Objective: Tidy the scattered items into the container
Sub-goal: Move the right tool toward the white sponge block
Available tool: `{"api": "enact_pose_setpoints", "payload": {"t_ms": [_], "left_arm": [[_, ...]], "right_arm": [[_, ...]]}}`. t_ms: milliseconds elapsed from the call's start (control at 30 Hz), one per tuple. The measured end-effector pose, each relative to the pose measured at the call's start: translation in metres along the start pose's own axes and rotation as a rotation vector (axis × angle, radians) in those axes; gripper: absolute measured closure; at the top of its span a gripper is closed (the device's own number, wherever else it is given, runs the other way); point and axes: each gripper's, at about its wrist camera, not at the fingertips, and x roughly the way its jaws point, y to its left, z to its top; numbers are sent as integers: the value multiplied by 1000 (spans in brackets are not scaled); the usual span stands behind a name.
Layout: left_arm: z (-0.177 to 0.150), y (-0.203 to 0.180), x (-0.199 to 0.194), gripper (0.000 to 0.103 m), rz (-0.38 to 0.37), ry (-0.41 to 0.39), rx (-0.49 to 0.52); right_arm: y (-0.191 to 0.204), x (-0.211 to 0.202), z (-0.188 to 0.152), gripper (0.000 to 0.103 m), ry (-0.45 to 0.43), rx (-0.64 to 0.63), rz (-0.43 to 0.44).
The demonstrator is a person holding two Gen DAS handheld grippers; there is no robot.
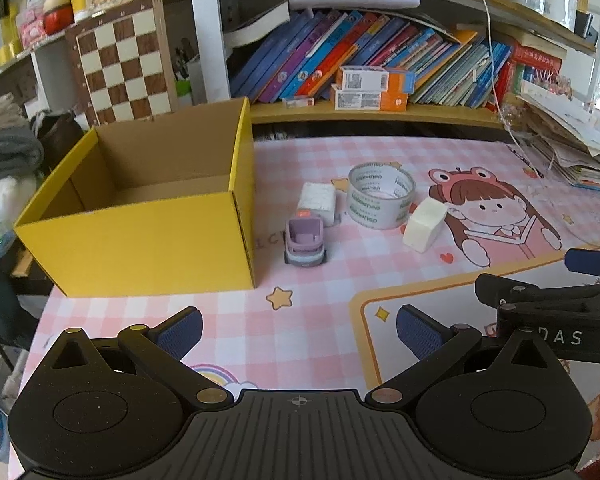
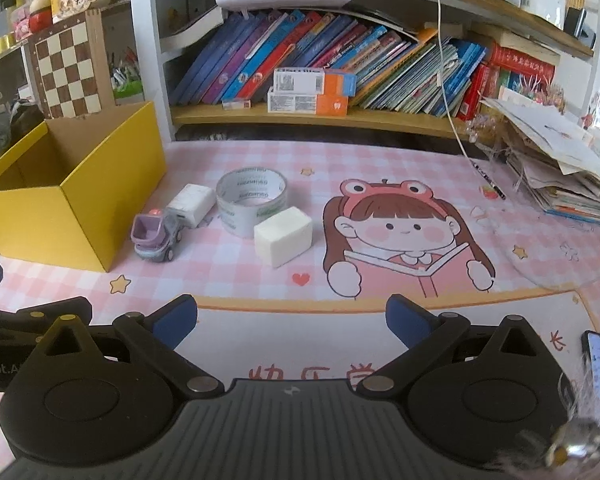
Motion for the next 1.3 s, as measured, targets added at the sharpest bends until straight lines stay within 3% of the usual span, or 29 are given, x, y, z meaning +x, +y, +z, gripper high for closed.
{"api": "enact_pose_setpoints", "payload": {"t_ms": [267, 400, 667, 967, 1067, 1200, 1300], "left_arm": [[8, -14, -1, 0, 6, 34, -14], [17, -29, 1, 0, 10, 1, 16], [19, -34, 2, 0, 16, -29, -57], [15, -9, 8, 0, 46, -2, -133], [10, -4, 18, 0, 10, -3, -141], [6, -2, 24, 0, 14, 17, -106], [6, -5, 18, 0, 3, -9, -93]], "right_arm": [[-19, -1, 8, 1, 29, 38, -33], [-29, -2, 12, 1, 44, 57, -50], [-36, 2, 21, 1, 50, 48, -56], [-21, 24, 19, 1, 35, 45, 83], [-19, 36, 17, 1, 27, 35, 127], [-14, 47, 22, 1, 2, -37, 155], [-13, 56, 25, 1, -11, -86, 164]]}}
